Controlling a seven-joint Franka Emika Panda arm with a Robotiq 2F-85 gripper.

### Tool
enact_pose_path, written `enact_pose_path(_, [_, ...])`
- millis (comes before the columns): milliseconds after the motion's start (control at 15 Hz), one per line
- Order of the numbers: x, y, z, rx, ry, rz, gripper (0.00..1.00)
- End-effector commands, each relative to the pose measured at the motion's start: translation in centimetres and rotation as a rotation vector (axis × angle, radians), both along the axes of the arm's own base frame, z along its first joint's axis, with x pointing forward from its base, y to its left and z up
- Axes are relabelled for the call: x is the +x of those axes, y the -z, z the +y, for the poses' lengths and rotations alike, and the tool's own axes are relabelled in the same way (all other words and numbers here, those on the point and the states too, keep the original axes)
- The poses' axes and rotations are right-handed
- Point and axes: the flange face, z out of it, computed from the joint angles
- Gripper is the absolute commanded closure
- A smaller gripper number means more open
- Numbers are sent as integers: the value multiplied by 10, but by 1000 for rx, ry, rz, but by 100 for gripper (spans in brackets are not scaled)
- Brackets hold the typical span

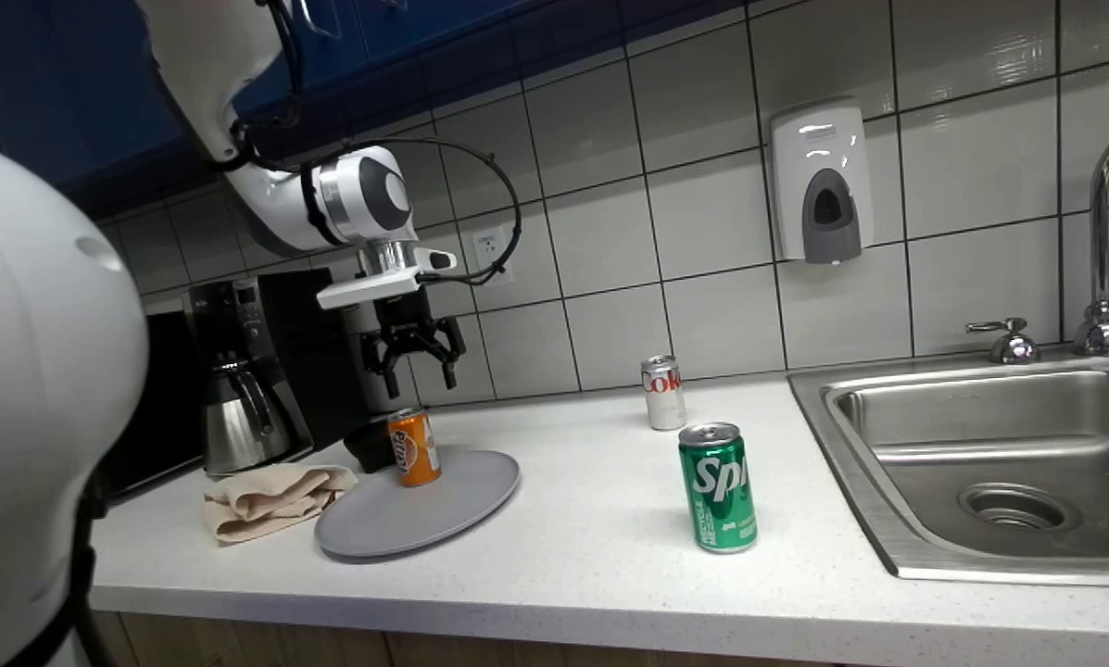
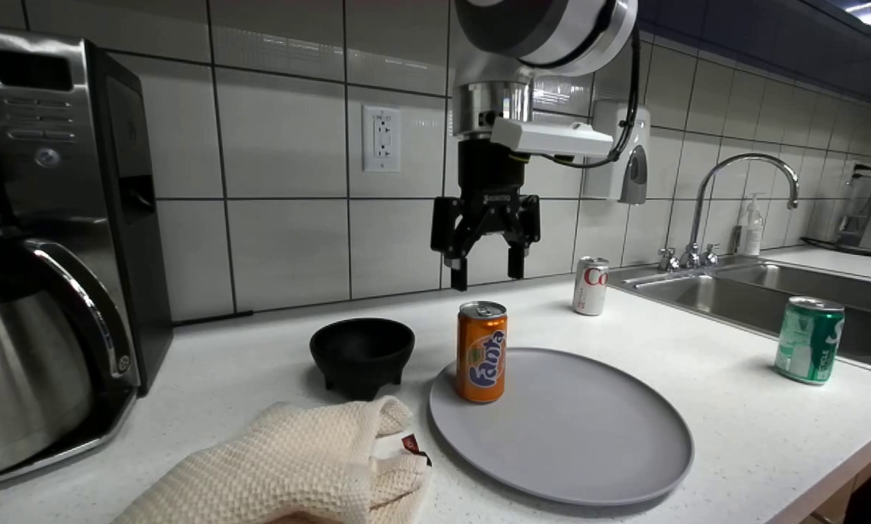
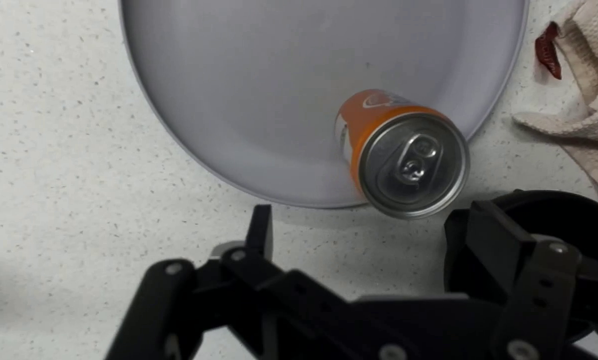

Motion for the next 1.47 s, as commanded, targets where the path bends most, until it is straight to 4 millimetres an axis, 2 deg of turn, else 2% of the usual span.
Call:
enact_pose_path(0, [-14,-11,-31,-18,36,-6,0])
enact_pose_path(933, [-41,-17,-171,-22,187,1,0])
enact_pose_path(1400, [-32,-17,-220,-23,252,-3,0])
